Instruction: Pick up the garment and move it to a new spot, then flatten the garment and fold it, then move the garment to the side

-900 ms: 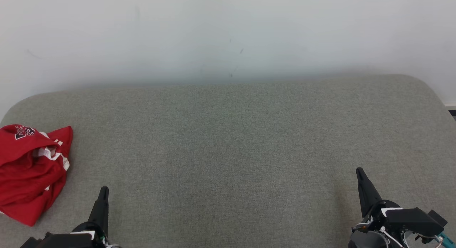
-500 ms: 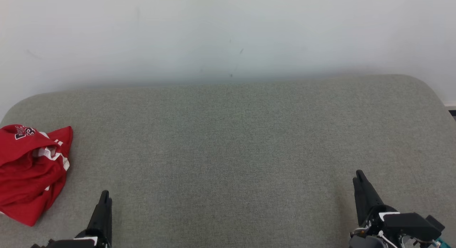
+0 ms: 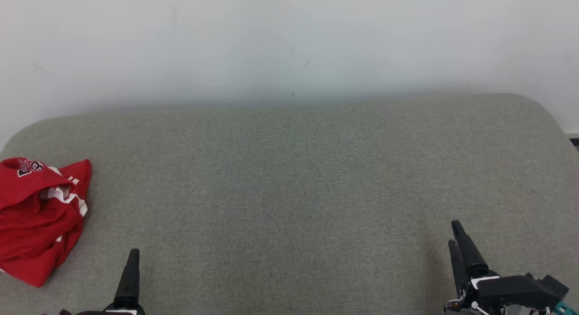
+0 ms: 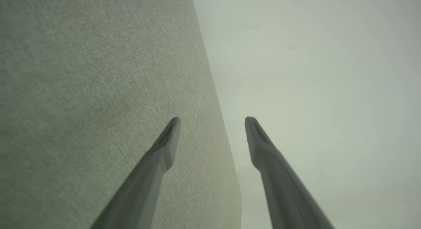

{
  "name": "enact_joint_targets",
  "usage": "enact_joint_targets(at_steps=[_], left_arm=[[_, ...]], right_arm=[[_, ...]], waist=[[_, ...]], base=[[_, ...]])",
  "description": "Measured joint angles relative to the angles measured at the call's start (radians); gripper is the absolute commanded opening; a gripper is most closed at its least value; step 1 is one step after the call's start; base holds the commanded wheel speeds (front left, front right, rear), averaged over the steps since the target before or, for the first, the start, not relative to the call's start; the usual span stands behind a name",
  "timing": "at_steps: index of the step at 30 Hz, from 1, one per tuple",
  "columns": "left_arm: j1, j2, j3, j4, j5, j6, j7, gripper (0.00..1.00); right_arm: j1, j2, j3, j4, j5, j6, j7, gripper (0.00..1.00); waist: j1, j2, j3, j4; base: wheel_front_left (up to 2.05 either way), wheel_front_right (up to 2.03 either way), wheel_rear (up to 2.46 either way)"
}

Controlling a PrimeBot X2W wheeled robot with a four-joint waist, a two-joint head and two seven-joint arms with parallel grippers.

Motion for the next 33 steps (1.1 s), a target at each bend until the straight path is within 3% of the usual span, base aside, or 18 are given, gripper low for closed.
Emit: enact_joint_targets(at_steps=[18,33], left_arm=[[0.000,0.001,-0.030,0.003,0.374,0.023,-0.076,1.00],[0.001,0.016,-0.051,0.000,0.593,0.075,-0.126,1.00]], right_arm=[[-0.005,-0.011,0.037,0.032,-0.355,0.000,-0.075,1.00],[-0.018,-0.021,0.045,0.049,-0.562,0.000,-0.125,1.00]], waist=[[0.0000,0.0000,0.006,-0.003],[0.0000,0.0000,0.012,-0.009]], base=[[0.00,0.00,0.00],[0.00,0.00,0.00]])
